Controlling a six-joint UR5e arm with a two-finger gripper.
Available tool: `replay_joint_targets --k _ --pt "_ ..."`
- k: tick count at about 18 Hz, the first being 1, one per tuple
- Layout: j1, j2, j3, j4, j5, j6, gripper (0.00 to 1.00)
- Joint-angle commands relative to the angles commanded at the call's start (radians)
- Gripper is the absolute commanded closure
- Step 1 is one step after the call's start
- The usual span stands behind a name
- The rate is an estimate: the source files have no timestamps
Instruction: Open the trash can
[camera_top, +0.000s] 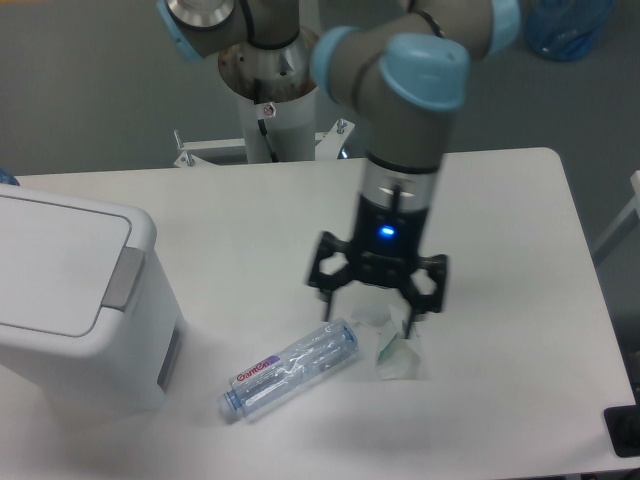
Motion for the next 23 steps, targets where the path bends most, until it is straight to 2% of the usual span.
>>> replay_joint_targets --k 2,6,10,16,23 --pt "-0.031 0.015 -0.009 0.017 -0.019 -0.021 0.0" --pt "-0.114 0.032 -0.037 0.016 -0.027 -0.106 0.0" --pt "-0.135 0.072 -0.107 0.017 -0.025 -0.121 0.0" --pt "-0.161 0.074 -0.114 0.017 -0.022 -0.207 0.0" --pt "-0.164 0.069 -0.143 0.023 -0.019 -0.198 0.0"
